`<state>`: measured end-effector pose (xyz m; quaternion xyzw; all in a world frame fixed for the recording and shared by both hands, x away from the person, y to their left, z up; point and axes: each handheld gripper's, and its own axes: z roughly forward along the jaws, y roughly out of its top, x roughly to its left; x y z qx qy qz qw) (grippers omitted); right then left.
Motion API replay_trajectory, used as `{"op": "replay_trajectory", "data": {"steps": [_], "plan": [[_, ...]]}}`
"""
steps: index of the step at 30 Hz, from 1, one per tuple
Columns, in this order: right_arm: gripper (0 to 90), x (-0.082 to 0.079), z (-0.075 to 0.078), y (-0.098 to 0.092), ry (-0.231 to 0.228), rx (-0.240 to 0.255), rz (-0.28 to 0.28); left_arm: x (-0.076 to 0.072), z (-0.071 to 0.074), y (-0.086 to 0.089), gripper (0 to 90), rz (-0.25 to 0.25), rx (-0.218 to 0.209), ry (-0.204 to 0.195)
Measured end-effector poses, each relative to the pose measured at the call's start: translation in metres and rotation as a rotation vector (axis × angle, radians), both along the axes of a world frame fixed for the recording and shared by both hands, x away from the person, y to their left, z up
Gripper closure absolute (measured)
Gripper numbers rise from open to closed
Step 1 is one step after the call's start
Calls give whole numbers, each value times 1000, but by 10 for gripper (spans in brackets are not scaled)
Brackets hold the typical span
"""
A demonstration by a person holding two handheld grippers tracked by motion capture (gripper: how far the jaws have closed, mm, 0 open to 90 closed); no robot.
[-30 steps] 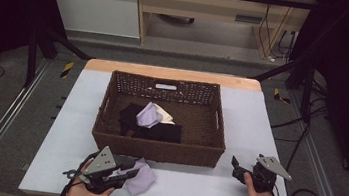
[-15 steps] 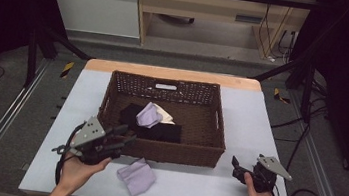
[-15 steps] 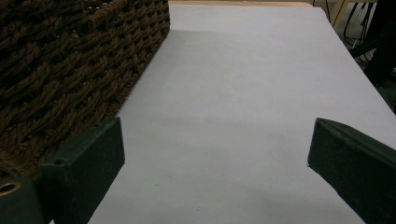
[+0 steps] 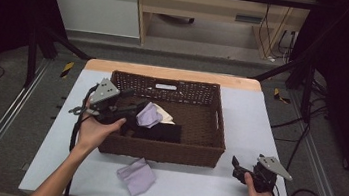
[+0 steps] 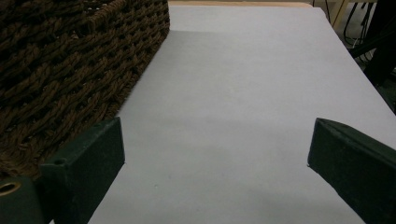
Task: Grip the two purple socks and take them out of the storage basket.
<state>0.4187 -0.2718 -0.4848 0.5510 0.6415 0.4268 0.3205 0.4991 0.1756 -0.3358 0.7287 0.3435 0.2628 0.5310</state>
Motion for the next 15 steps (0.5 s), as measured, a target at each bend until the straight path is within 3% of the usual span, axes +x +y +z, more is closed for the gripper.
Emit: {"op": "replay_trajectory", "data": {"steps": [4, 8, 10, 15], "plan": [[43, 0, 0, 0, -1, 0, -2, 26, -17, -6, 476, 29, 47, 37], [43, 0, 0, 0, 0, 2, -2, 48, -37, -8, 498, 78, 103, 101], [43, 0, 0, -1, -1, 4, -3, 55, -47, -9, 495, 101, 134, 137], [43, 0, 0, 0, 1, 3, -3, 61, -65, -9, 500, 118, 157, 199]]}}
